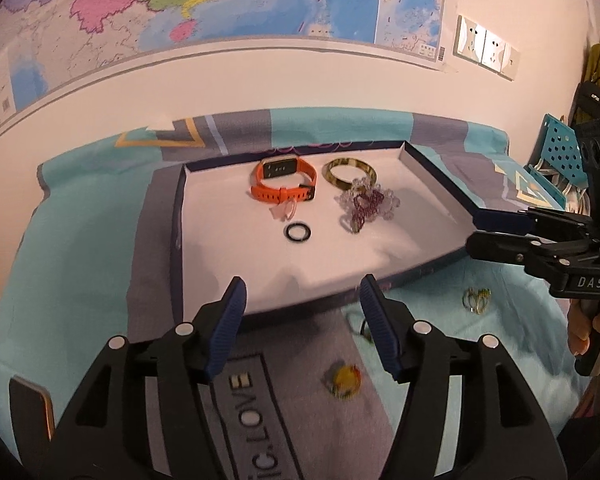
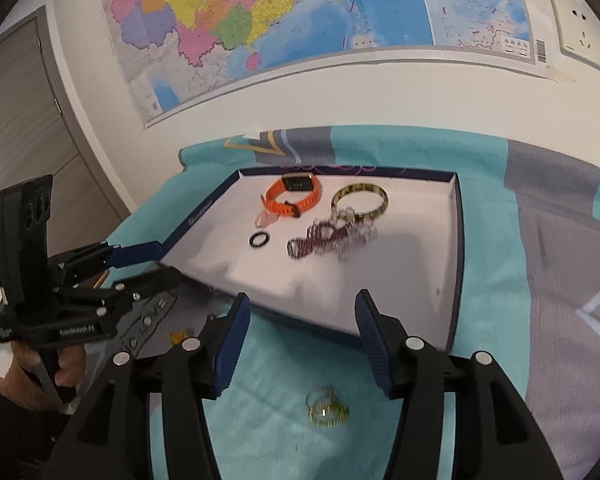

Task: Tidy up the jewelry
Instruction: 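Withdraw both open tools toward the gold keychain and yellow duck charm, then grasp the gold chain keychain with the right tool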

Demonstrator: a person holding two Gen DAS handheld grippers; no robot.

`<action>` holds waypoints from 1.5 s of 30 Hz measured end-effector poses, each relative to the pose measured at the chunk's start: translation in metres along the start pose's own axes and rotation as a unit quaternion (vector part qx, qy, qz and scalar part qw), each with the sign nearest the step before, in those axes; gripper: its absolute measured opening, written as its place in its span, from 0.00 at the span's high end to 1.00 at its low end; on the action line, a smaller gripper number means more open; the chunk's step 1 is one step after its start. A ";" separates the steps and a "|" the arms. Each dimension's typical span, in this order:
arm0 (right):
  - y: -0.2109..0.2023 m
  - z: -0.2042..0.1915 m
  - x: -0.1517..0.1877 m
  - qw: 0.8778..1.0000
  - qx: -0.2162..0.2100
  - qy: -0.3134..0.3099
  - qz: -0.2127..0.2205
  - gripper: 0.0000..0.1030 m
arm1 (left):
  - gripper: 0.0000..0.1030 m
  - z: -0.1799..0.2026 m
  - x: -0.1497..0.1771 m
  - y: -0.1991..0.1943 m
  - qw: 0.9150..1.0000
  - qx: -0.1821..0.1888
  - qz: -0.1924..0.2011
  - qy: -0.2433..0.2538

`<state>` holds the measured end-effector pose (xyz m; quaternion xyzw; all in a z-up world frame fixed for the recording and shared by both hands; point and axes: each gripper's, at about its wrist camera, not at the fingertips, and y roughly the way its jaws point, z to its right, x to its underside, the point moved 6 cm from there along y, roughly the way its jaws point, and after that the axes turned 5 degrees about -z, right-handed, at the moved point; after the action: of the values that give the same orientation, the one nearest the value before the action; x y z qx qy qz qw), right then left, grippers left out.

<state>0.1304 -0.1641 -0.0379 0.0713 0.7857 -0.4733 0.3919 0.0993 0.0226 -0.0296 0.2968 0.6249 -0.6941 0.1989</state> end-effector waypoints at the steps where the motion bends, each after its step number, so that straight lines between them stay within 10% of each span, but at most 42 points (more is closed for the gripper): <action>1: -0.002 0.000 0.004 1.000 0.002 -0.001 -0.001 0.49 | 0.43 0.000 0.004 -0.001 1.000 0.000 -0.002 0.001; 21: 0.004 0.003 0.059 0.998 0.036 0.001 -0.051 0.51 | 0.41 0.010 0.052 0.001 0.999 0.018 -0.035 0.013; 45: 0.006 0.008 0.065 0.997 0.063 0.009 -0.052 0.97 | 0.57 0.021 0.057 0.011 0.998 0.037 -0.055 0.019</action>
<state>0.0934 -0.1842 -0.0880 0.0593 0.7605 -0.5407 0.3546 0.0611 0.0060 -0.0748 0.2822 0.6176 -0.7211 0.1373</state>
